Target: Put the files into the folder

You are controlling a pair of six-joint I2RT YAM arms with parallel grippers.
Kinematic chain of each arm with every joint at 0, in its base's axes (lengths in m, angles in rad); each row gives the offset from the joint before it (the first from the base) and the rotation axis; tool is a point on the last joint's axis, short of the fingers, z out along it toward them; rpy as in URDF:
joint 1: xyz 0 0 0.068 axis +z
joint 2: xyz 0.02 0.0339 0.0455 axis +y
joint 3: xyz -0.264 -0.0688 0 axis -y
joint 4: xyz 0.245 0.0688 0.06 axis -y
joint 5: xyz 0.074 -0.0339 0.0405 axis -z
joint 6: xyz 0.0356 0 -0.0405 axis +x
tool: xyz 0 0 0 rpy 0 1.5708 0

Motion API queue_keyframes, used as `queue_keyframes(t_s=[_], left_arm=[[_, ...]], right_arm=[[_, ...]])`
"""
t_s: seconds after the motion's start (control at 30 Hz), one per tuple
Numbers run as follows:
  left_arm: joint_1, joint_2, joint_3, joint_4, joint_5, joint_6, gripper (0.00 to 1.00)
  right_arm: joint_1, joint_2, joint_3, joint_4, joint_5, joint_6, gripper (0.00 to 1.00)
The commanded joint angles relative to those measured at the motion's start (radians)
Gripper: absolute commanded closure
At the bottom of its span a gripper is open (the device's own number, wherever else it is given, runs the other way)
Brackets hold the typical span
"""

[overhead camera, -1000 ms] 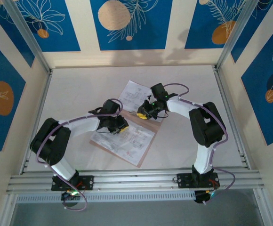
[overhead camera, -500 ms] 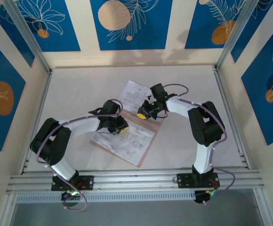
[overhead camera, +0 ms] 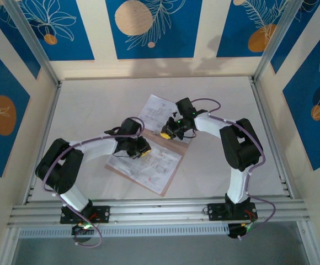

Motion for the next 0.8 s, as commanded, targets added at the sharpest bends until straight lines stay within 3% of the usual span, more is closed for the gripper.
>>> queue_keyframes(t_s=[0.0, 0.37, 0.77], left_arm=[[-0.018, -0.029, -0.014, 0.003, 0.01, -0.003, 0.82], [-0.035, -0.019, -0.049, 0.017, 0.005, -0.051, 0.83], [-0.036, -0.027, -0.124, -0.047, -0.05, -0.152, 0.9]], right_arm=[[-0.007, 0.012, 0.029, -0.012, -0.016, 0.004, 0.93], [-0.037, 0.019, -0.006, -0.027, -0.032, -0.012, 1.0], [-0.076, 0.075, -0.028, -0.095, -0.052, -0.046, 1.0]])
